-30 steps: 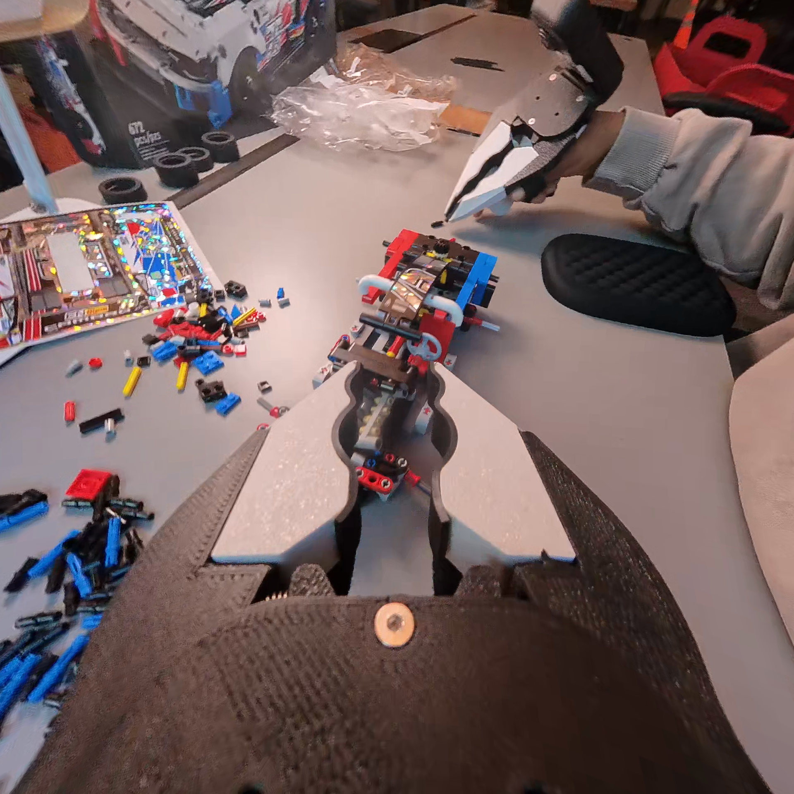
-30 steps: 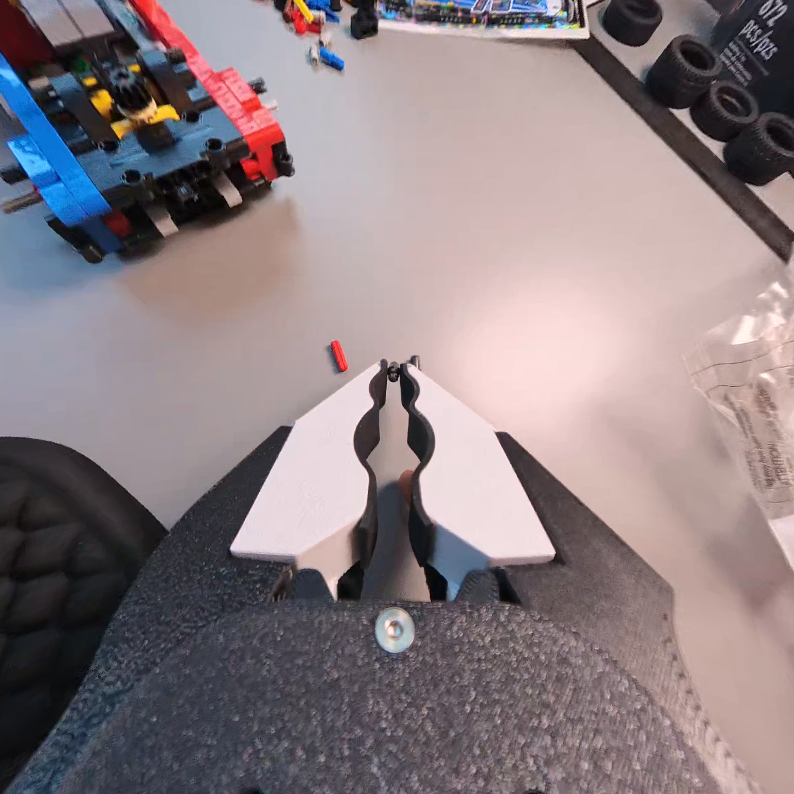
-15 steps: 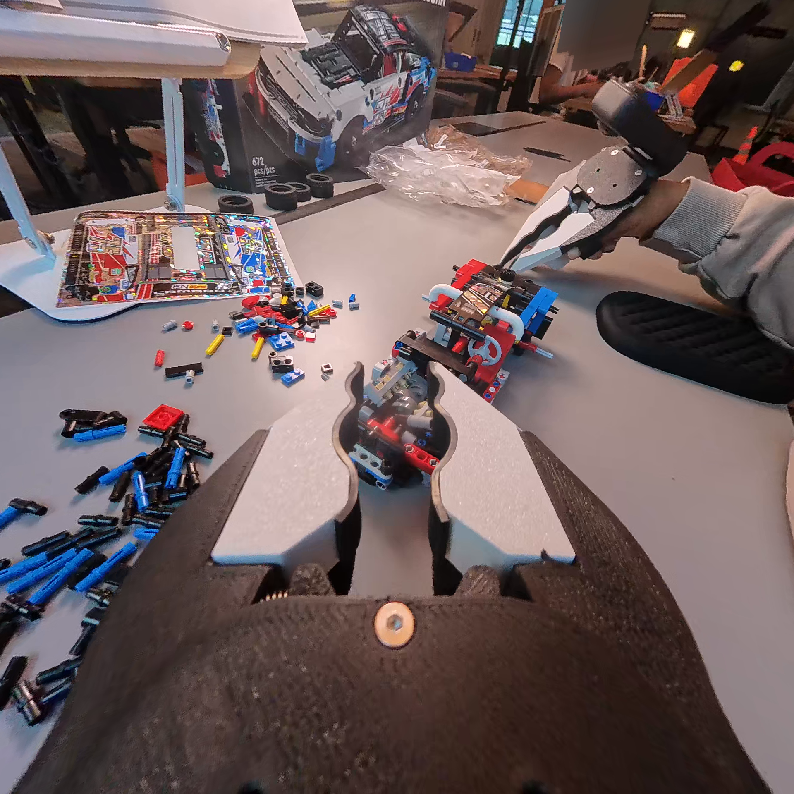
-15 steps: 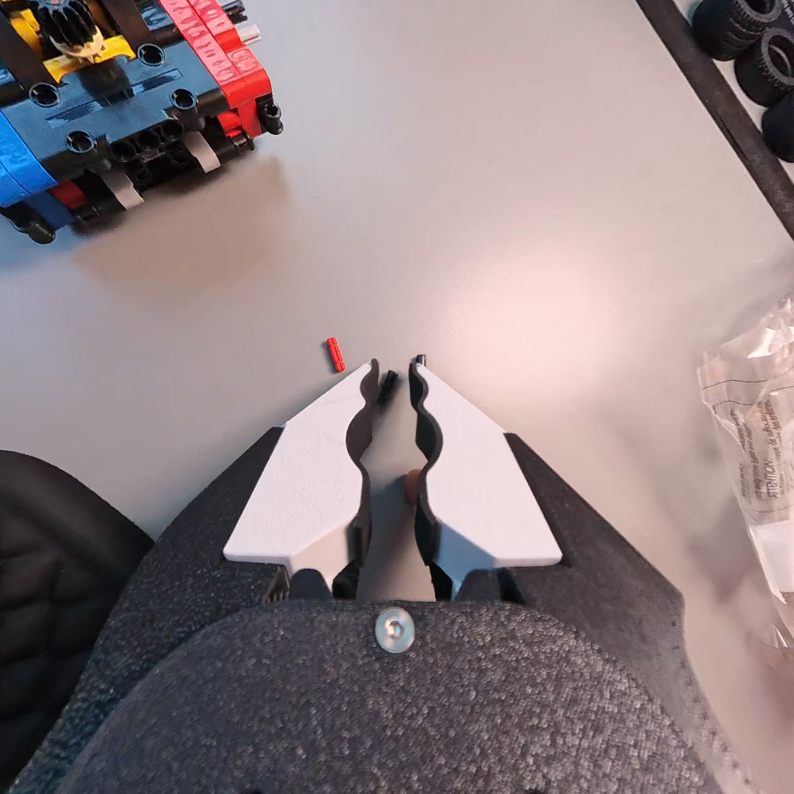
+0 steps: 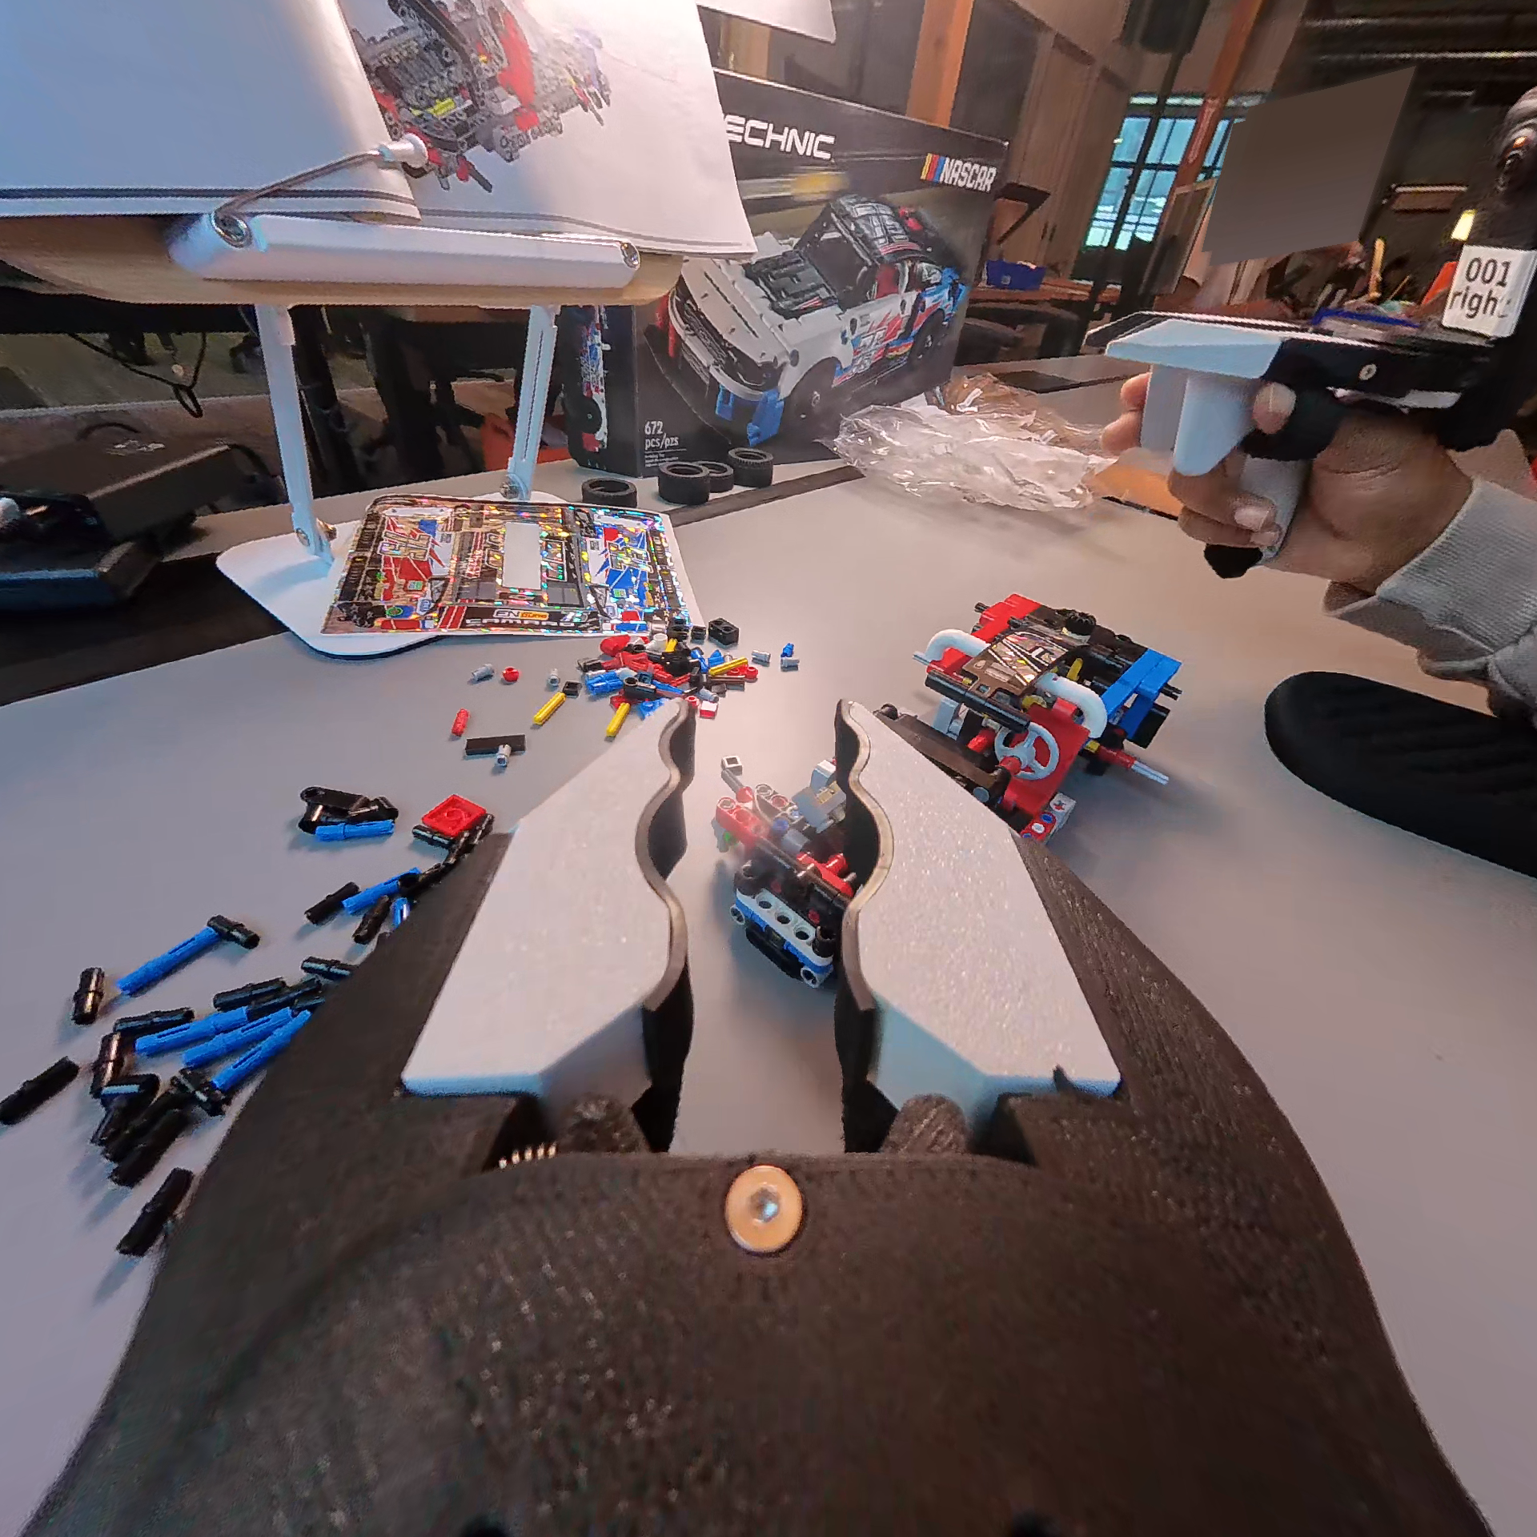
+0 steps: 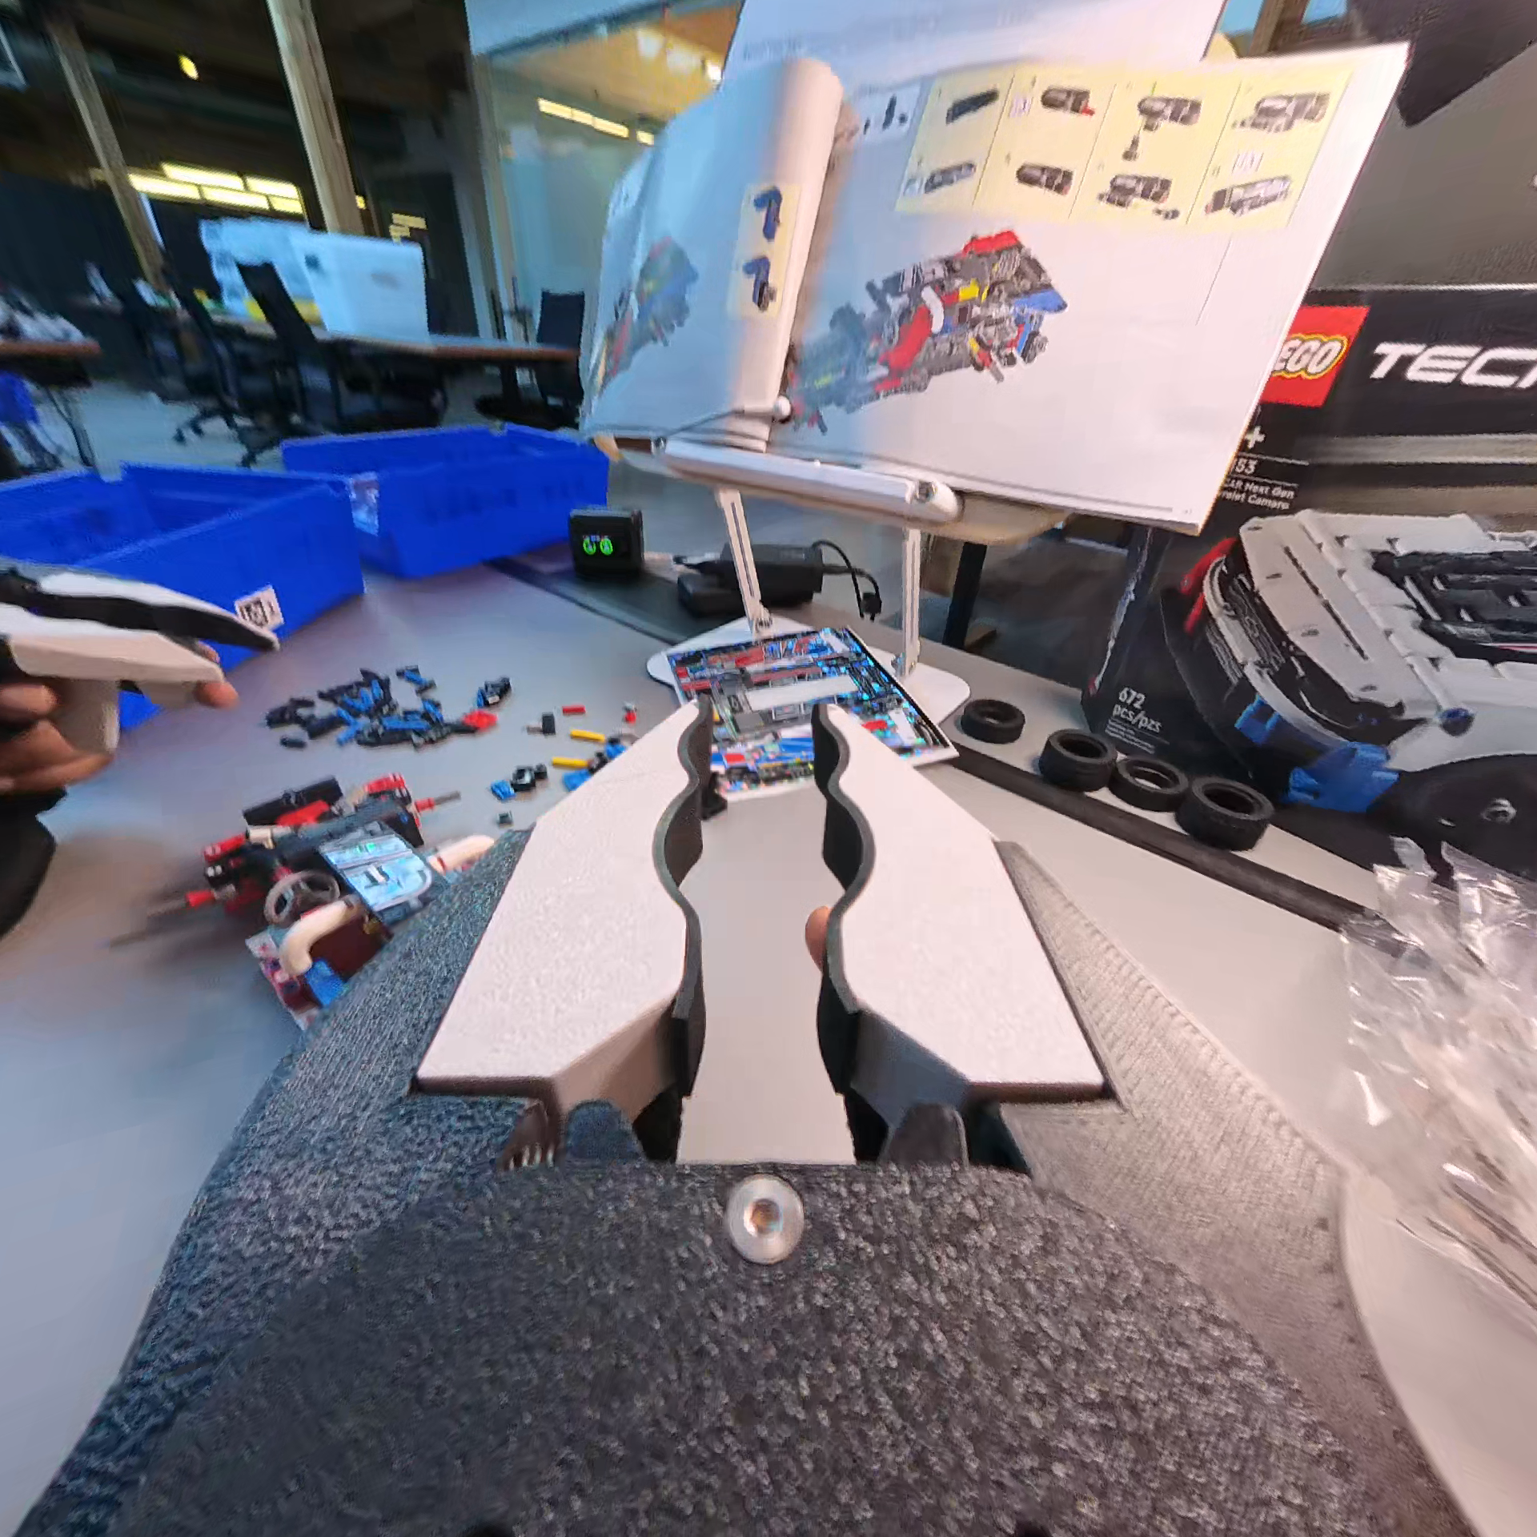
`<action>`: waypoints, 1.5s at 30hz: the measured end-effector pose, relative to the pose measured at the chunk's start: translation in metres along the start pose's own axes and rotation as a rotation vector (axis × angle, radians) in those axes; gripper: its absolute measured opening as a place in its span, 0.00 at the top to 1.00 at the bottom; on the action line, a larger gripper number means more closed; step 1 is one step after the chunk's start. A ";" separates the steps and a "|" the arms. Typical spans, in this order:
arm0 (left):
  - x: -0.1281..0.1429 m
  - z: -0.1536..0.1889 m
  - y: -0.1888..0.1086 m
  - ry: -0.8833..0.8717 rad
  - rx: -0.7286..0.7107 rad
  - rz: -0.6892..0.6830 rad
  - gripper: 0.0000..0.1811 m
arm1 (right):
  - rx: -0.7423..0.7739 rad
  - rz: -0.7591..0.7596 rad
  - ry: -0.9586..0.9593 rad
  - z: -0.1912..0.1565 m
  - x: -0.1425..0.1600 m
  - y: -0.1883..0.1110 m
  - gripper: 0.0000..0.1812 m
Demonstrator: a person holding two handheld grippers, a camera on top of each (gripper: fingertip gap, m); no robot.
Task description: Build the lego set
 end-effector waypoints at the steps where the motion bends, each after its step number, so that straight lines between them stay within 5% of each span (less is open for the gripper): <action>1: 0.000 -0.001 0.000 -0.003 -0.003 0.003 0.83 | 0.005 0.036 0.018 -0.003 -0.004 0.002 0.88; 9: 0.005 -0.016 0.001 0.033 -0.074 0.000 0.83 | 0.049 0.012 0.010 -0.009 0.031 0.016 0.89; 21: 0.008 -0.037 0.001 0.010 -0.184 -0.026 0.83 | 0.043 0.010 0.053 0.001 0.039 0.013 0.94; 30: -0.066 -0.065 -0.055 0.199 -0.402 0.052 0.96 | 0.054 0.008 0.087 0.007 0.040 0.008 0.97; 35: -0.074 -0.097 -0.046 0.229 -0.240 -0.246 1.00 | 0.040 0.005 0.097 0.004 0.041 0.008 0.98; 39: -0.039 -0.113 -0.008 0.255 0.006 -0.541 1.00 | 0.053 -0.003 0.076 0.005 0.042 0.007 1.00; 45: 0.023 -0.127 0.043 0.363 0.144 -0.898 0.92 | 0.064 -0.015 0.085 0.010 0.044 0.006 1.00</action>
Point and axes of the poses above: each gripper's, where its closed fingertips meet, y out along the fingers, x out of its underside, z = x × y across the jaws, the point moved 1 cm from there along -y, back along the fingers, and after that the axes turned 10 degrees about -z, right-handed, at the moved point
